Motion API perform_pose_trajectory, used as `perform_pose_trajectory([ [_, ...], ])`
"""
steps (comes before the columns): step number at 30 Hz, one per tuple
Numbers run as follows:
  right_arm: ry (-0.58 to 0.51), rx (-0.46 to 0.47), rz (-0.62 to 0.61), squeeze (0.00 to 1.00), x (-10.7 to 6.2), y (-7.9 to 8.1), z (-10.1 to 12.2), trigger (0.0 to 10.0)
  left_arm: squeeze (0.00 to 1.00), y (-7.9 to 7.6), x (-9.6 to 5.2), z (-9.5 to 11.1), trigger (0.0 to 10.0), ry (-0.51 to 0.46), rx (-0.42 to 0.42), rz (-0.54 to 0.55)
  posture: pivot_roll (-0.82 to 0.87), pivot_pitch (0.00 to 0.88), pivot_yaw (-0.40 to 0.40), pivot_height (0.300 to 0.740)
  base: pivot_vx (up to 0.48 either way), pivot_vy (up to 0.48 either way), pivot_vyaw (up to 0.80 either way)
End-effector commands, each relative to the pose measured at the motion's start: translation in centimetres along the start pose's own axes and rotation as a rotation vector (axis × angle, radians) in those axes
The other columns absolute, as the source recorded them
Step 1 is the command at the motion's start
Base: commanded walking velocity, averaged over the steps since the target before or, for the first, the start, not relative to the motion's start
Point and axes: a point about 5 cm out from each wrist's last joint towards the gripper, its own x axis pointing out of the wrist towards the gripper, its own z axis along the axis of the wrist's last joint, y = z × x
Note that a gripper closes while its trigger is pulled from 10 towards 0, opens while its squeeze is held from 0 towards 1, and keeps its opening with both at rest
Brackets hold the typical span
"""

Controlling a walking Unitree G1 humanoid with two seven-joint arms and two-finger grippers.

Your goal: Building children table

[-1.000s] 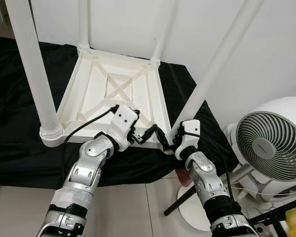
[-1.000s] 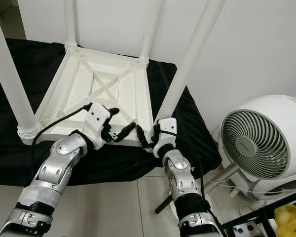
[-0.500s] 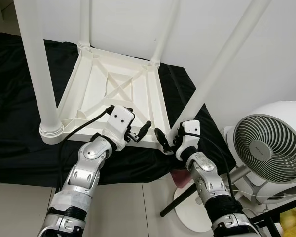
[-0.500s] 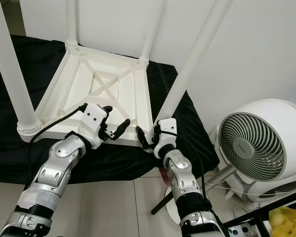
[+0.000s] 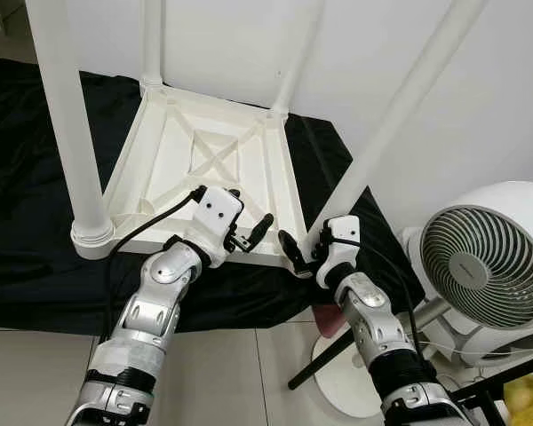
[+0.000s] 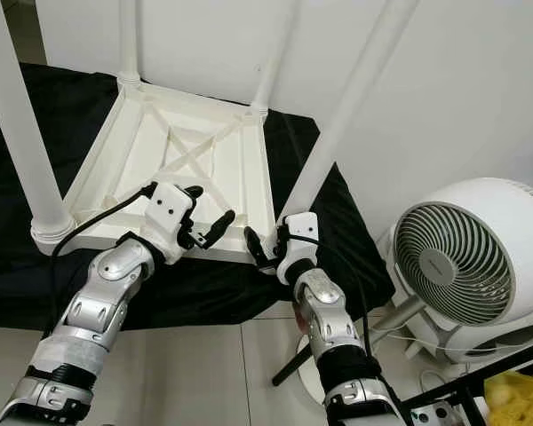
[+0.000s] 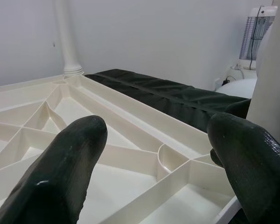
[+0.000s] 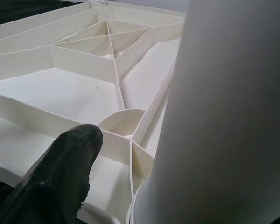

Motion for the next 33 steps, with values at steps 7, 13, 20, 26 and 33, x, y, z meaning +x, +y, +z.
perform_pose_trajectory([
  [7, 0.007, -0.012, 0.009, 0.00, 0.13, -0.46, 0.12, 10.0, 0.00, -0.25, 0.32, -0.04, 10.0, -0.003, 0.002, 0.015, 0.09, 0.000, -0.251, 0.740, 0.000, 0.000, 0.00],
  [13, 0.004, -0.010, 0.010, 0.00, 0.15, -0.34, 0.12, 10.0, 0.00, -0.15, 0.30, -0.03, 10.0, -0.003, 0.005, 0.015, 0.09, 0.000, -0.249, 0.740, 0.000, 0.000, 0.00],
  [20, 0.005, -0.009, 0.010, 0.00, 0.02, -0.36, -0.01, 10.0, 0.00, -0.11, 0.29, 0.00, 10.0, -0.003, 0.007, 0.013, 0.09, 0.000, -0.242, 0.740, 0.000, 0.000, 0.00],
  [26, 0.003, -0.009, 0.006, 0.00, 0.04, -0.46, 0.02, 10.0, 0.00, -0.10, 0.31, 0.07, 10.0, -0.005, 0.010, 0.011, 0.09, 0.000, -0.241, 0.740, 0.000, 0.000, 0.00],
  [33, 0.002, -0.008, 0.003, 0.00, 0.07, -0.51, 0.06, 10.0, 0.00, -0.07, 0.36, 0.10, 10.0, -0.006, 0.012, 0.010, 0.09, 0.000, -0.242, 0.740, 0.000, 0.000, 0.00],
])
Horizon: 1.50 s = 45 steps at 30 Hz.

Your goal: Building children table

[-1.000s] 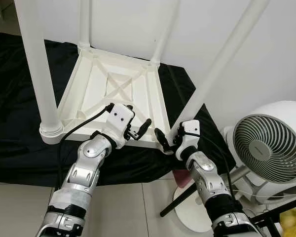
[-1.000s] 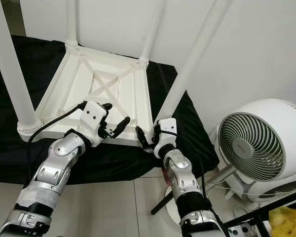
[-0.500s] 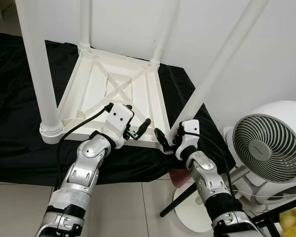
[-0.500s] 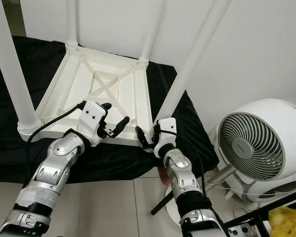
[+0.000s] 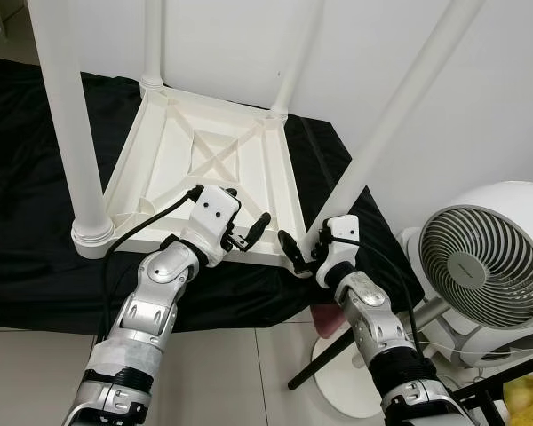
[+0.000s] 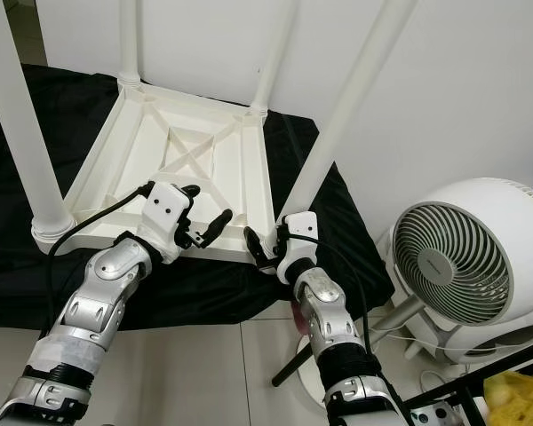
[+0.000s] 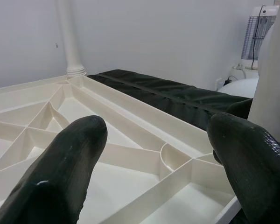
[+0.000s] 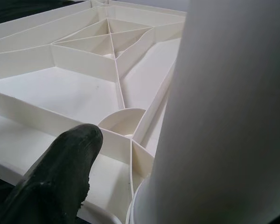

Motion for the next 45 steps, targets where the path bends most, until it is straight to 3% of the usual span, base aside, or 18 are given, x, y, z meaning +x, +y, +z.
perform_pose_trajectory([
  [1, -0.004, -0.008, -0.002, 0.00, -0.1, -0.5, 0.2, 10.0, 0.00, -0.3, 0.5, 0.1, 10.0, -0.009, 0.006, 0.007, 0.09, 0.000, -0.243, 0.740, 0.000, 0.000, 0.00],
  [12, -0.007, -0.014, -0.005, 0.00, -0.1, -0.6, 0.2, 10.0, 0.00, -0.3, 0.6, 0.2, 10.0, -0.011, 0.006, 0.003, 0.07, 0.000, -0.229, 0.740, 0.000, 0.000, 0.00],
  [17, -0.022, -0.035, -0.023, 0.00, -0.2, -0.8, 0.4, 10.0, 0.00, -0.4, 0.9, 0.3, 10.0, -0.007, 0.010, -0.047, 0.02, 0.000, -0.157, 0.740, 0.000, 0.000, 0.00],
  [26, -0.042, -0.043, -0.057, 0.00, -0.3, -1.1, 0.6, 10.0, 0.00, -0.5, 1.9, 0.7, 10.0, -0.015, 0.018, -0.098, -0.02, 0.000, -0.111, 0.740, 0.000, 0.000, 0.00],
  [32, -0.047, -0.049, -0.084, 0.00, -0.9, -1.4, 0.4, 10.0, 0.00, -1.6, 2.3, 0.8, 10.0, -0.027, 0.018, -0.191, -0.04, 0.000, -0.097, 0.740, 0.000, 0.000, 0.00],
  [37, -0.051, -0.062, -0.095, 0.00, -1.6, -1.7, 0.3, 10.0, 0.00, -3.1, 1.9, 0.0, 10.0, 0.001, -0.042, -0.281, -0.08, 0.000, -0.060, 0.740, 0.000, 0.000, 0.00],
  [45, -0.067, -0.086, -0.135, 0.00, -1.8, -2.5, 0.7, 10.0, 0.00, -3.8, 2.9, 0.1, 10.0, -0.029, -0.032, -0.316, -0.12, 0.000, -0.018, 0.740, 0.000, 0.000, 0.00],
])
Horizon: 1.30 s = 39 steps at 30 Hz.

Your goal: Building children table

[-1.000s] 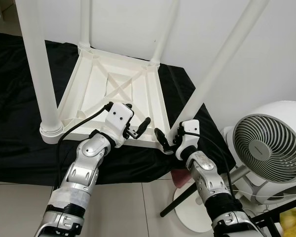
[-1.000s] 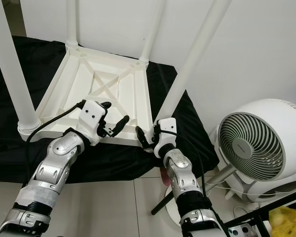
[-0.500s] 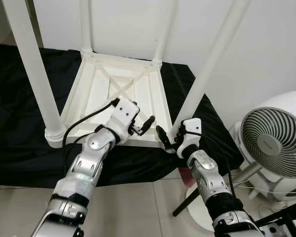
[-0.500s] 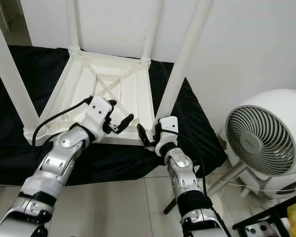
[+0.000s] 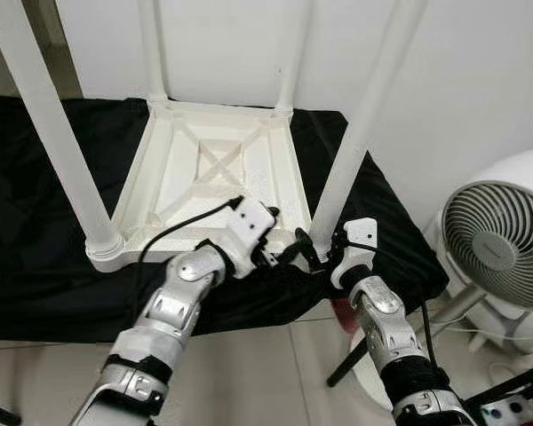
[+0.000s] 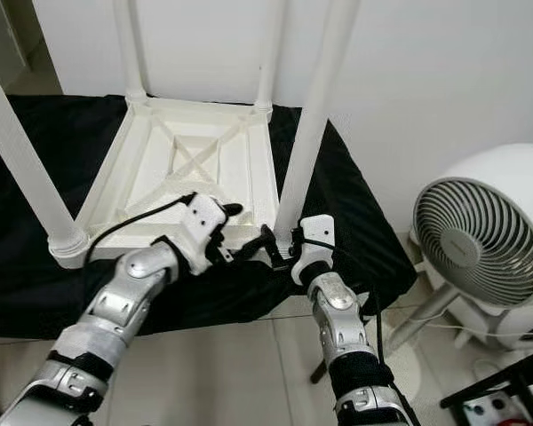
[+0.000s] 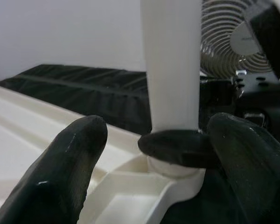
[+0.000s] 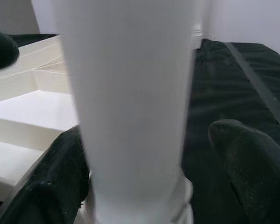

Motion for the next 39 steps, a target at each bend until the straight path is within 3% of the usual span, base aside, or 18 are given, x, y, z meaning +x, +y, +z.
perform_pose_trajectory([
  [1, -0.012, -0.019, -0.019, 0.00, 0.0, -0.8, 0.5, 10.0, 0.00, 0.0, 0.5, 0.4, 10.0, -0.016, 0.011, -0.025, -0.12, 0.000, -0.020, 0.740, 0.000, 0.000, 0.00],
  [19, -0.024, -0.039, 0.045, 0.00, -0.3, -1.1, 0.8, 10.0, 0.00, -0.1, 0.5, 0.8, 10.0, -0.069, 0.016, -0.066, -0.12, 0.000, -0.021, 0.740, 0.000, 0.000, 0.00],
  [23, -0.034, -0.067, 0.070, 0.00, 0.0, -1.0, 1.5, 10.0, 0.00, 1.1, 0.5, 1.8, 10.0, -0.095, -0.062, -0.055, -0.15, 0.000, -0.027, 0.740, 0.000, 0.000, 0.00],
  [25, -0.034, -0.067, 0.070, 0.00, 0.0, -1.0, 1.5, 10.0, 0.00, 1.1, 0.5, 1.8, 10.0, -0.095, -0.062, -0.055, -0.15, 0.000, -0.027, 0.740, 0.000, 0.000, 0.00],
  [26, -0.032, -0.055, 0.077, 0.00, 0.0, -0.9, 1.4, 10.0, 0.00, 1.1, 0.4, 1.6, 10.0, -0.090, -0.033, -0.051, -0.14, 0.000, -0.073, 0.740, 0.000, 0.000, 0.00],
  [31, -0.024, -0.059, 0.093, 0.00, 0.4, -1.3, 1.9, 10.0, 0.00, 1.2, 0.0, 1.5, 10.0, -0.097, 0.000, -0.036, -0.14, 0.000, -0.063, 0.740, 0.000, 0.000, 0.00],
  [32, -0.027, -0.061, 0.104, 0.00, 0.2, -1.6, 2.0, 10.0, 0.00, 1.0, 0.0, 1.5, 10.0, -0.112, -0.014, -0.038, -0.16, 0.000, -0.031, 0.740, 0.000, 0.000, 0.00],
  [37, -0.016, -0.077, 0.105, 0.00, -0.5, -2.3, 1.8, 10.0, 0.00, 0.3, 0.4, 1.6, 10.0, -0.123, -0.051, -0.069, -0.16, 0.000, -0.019, 0.740, 0.000, 0.000, 0.00],
  [39, -0.009, -0.063, 0.086, 0.00, -1.4, -2.0, 1.0, 10.0, 0.00, -0.6, 0.2, 0.6, 10.0, -0.074, -0.019, -0.111, -0.18, 0.000, -0.009, 0.740, 0.000, 0.000, 0.00],
])
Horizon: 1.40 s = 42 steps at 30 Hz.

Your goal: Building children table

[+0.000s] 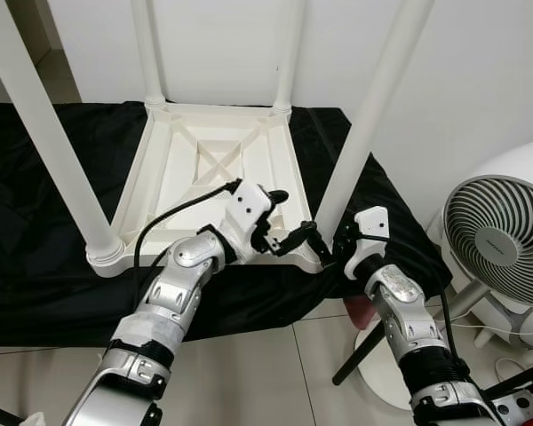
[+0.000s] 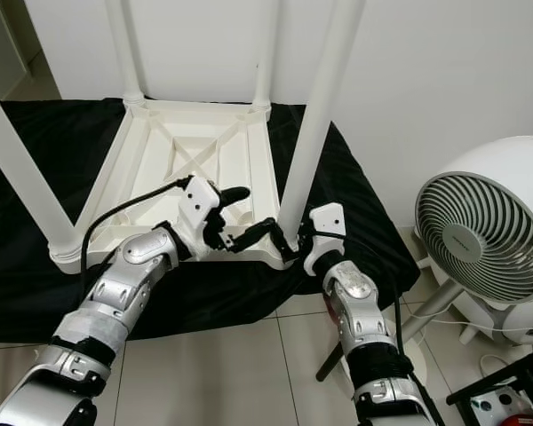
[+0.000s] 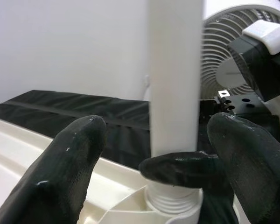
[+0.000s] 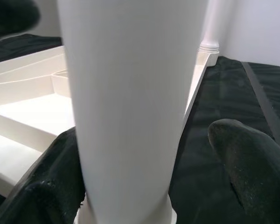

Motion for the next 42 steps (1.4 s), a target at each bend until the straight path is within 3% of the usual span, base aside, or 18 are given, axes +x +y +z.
perform_pose_trajectory([
  [1, 0.018, 0.015, -0.035, 0.00, -0.9, -0.4, -0.7, 10.0, 0.00, -0.9, -0.2, -0.8, 10.0, 0.033, 0.006, -0.052, -0.18, 0.000, -0.009, 0.740, 0.000, 0.000, 0.00],
  [4, 0.017, 0.013, -0.039, 0.00, -1.2, 0.0, -1.0, 10.0, 0.00, -1.6, -0.2, -1.3, 10.0, 0.043, 0.041, -0.041, -0.20, 0.000, 0.000, 0.740, 0.000, 0.000, 0.00],
  [10, 0.005, 0.021, -0.077, 0.00, -1.6, -0.8, -0.6, 10.0, 0.00, -3.3, 0.4, -2.0, 10.0, 0.039, -0.026, -0.046, -0.25, 0.000, 0.008, 0.740, 0.000, 0.000, 0.00],
  [15, 0.005, -0.004, -0.084, 0.00, -1.6, -1.1, -0.3, 10.0, 0.00, -3.4, 0.8, -2.0, 10.0, 0.046, -0.056, -0.044, -0.26, 0.000, 0.012, 0.740, 0.000, 0.000, 0.00],
  [20, 0.010, -0.009, -0.103, 0.00, -1.3, -1.4, 0.0, 10.0, 0.00, -2.1, 1.1, -1.7, 10.0, 0.079, -0.078, 0.002, -0.25, 0.000, 0.030, 0.740, 0.000, 0.000, 0.00],
  [28, 0.020, -0.026, -0.035, 0.00, -0.9, -0.5, -0.5, 10.0, 0.00, -0.4, 0.6, -1.9, 10.0, 0.123, -0.019, 0.056, -0.23, 0.000, 0.005, 0.740, 0.000, 0.000, 0.00],
  [36, 0.021, 0.044, 0.036, 0.00, 0.0, 0.5, -0.7, 10.0, 0.00, -0.2, -0.7, -1.8, 10.0, 0.112, -0.002, 0.108, -0.15, 0.000, -0.090, 0.740, 0.000, 0.000, 0.00],
  [42, 0.034, 0.044, 0.040, 0.00, 0.8, 0.1, -0.8, 10.0, 0.00, -0.2, -1.3, -2.0, 10.0, 0.121, 0.013, 0.125, -0.11, 0.000, -0.111, 0.740, 0.000, 0.000, 0.00],
])
